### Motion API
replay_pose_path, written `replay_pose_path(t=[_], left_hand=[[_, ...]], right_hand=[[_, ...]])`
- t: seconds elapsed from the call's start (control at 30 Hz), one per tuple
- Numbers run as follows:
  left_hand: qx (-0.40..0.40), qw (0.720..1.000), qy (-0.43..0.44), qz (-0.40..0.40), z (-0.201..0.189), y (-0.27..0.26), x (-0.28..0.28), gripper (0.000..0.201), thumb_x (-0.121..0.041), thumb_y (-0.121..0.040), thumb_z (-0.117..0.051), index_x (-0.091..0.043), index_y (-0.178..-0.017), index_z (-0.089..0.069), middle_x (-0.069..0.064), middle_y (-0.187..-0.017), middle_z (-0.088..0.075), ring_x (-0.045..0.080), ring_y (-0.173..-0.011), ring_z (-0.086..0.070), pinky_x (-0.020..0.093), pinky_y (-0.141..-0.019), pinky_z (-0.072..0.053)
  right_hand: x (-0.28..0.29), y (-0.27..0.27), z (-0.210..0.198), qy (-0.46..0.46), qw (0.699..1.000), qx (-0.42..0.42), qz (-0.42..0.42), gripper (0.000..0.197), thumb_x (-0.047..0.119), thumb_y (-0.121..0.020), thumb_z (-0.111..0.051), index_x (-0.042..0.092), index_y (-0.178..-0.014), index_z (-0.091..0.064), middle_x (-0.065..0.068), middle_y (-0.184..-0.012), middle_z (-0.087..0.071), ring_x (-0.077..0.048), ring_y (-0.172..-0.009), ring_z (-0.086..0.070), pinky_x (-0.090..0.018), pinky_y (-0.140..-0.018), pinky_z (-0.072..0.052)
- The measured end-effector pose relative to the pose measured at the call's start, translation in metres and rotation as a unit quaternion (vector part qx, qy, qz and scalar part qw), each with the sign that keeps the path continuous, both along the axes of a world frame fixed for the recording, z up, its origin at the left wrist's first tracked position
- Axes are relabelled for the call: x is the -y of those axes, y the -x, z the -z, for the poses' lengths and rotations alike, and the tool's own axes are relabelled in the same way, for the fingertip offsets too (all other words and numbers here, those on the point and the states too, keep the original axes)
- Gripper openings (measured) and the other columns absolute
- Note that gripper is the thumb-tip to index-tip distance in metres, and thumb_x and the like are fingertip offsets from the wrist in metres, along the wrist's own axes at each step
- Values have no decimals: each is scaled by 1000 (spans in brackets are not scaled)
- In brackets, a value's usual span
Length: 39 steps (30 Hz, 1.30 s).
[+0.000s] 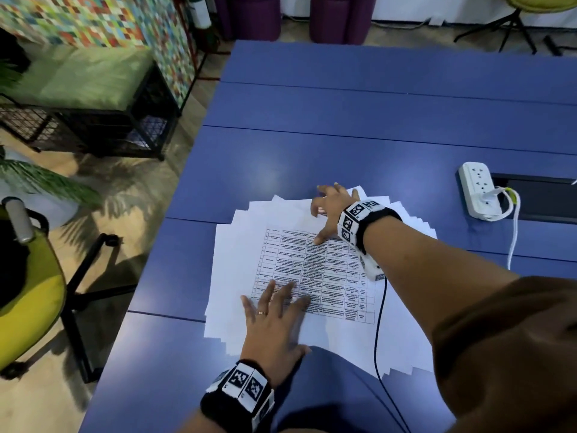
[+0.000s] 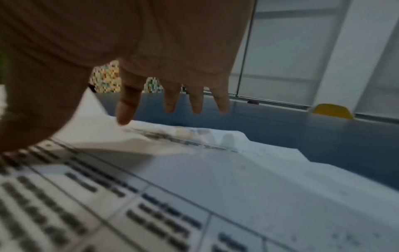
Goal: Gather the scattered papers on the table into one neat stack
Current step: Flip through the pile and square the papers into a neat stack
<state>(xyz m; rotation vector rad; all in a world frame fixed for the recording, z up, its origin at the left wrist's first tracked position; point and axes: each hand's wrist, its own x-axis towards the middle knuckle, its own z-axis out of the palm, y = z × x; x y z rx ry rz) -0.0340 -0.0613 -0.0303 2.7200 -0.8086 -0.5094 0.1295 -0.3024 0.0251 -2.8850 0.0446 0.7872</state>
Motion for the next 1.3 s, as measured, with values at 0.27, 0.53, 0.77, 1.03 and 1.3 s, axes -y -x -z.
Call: replay_pose_path(t=[0.27,0.53,0.77,1.03,1.3], left_hand=[[-24,999,5,-43,4,-8,-4,95,-64,-65,-74,-50,-141,-20,-9,-160,-16,28,-150,-5,72,-109,-3],[27,980,-8,-199,-8,-51,-24,81,-29,-65,-83,-37,-137,-47,0,-157,-29,33,-146,-17,64,-112,-14],[-59,923,21,-380,-12,-56,-26,54,-40,-92,-60,-7,-132,-46,21,-131,-45,42,-123,-39,47,-99,-35],[-180,889,128,-400,-26,-47,9,82,-50,-83,-68,-20,-149,-30,16,-145,-30,38,-133,-32,43,-109,-31],[-165,916,49,-361,-42,-86,7,67,-48,-86,-64,-14,-139,-41,17,-139,-38,40,-130,-32,43,-106,-31]], right_hand=[[11,-7,8,83,996,23,-4,122,96,-30,-55,24,-128,-41,0,-128,-46,-25,-122,-40,-53,-103,-33],[32,14,3,34,996,-1,87,118,86,-33,-69,20,-127,-44,-6,-125,-40,-29,-119,-44,-47,-94,-47],[55,75,21,-143,935,3,324,99,65,-63,-74,13,-140,-39,-7,-140,-49,-29,-125,-49,-37,-102,-42],[38,156,34,-202,863,90,454,36,24,-95,-52,3,-124,-46,-24,-121,-58,-37,-110,-55,-36,-86,-43],[24,200,35,-197,829,94,515,36,13,-86,-62,4,-117,-46,-18,-122,-55,-33,-109,-55,-32,-84,-43]])
